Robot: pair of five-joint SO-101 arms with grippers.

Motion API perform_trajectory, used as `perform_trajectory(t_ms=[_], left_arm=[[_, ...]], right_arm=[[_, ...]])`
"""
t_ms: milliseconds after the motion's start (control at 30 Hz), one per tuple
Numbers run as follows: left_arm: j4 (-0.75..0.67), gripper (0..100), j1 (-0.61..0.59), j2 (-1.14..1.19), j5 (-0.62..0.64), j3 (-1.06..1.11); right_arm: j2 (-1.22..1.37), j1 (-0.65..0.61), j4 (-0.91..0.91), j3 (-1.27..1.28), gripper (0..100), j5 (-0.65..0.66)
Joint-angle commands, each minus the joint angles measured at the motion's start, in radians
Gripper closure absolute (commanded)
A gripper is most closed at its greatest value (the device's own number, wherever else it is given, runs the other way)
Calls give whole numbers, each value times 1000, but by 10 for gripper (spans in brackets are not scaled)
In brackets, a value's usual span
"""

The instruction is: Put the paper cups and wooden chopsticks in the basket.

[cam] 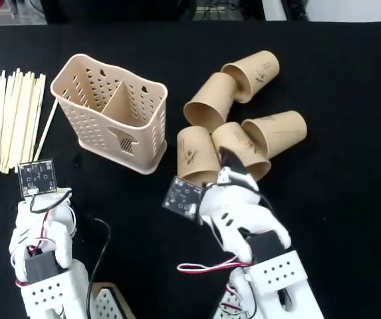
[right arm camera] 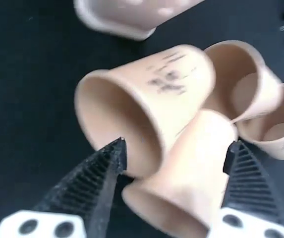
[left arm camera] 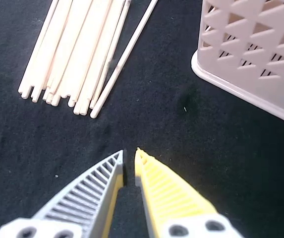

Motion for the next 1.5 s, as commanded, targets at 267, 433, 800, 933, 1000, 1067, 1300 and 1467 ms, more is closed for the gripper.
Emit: perform_trajectory(t_ms=[267,433,800,933,1000,1067,1300,1467], left_arm=[[6,945,-7,-9,3,18],[6,945,-7,-9,3,18],[6,945,-7,-9,3,18],[6,945,-7,-9,3,18],[6,945,-7,-9,3,18],[6,945,-7,-9,3,18],[6,945,-7,-9,3,18],[6,945,-7,-9,3,18]], right_arm=[[248,63,-298,-10,677,-17],[427,60,-345,-97,677,-34],[750,20,-338,-344,917,-80],[742,21,-338,-364,965,-92],[722,21,-315,-378,989,-127],[685,18,-235,-417,986,-150],[509,15,195,-667,986,-227],[446,15,500,-881,986,-233]])
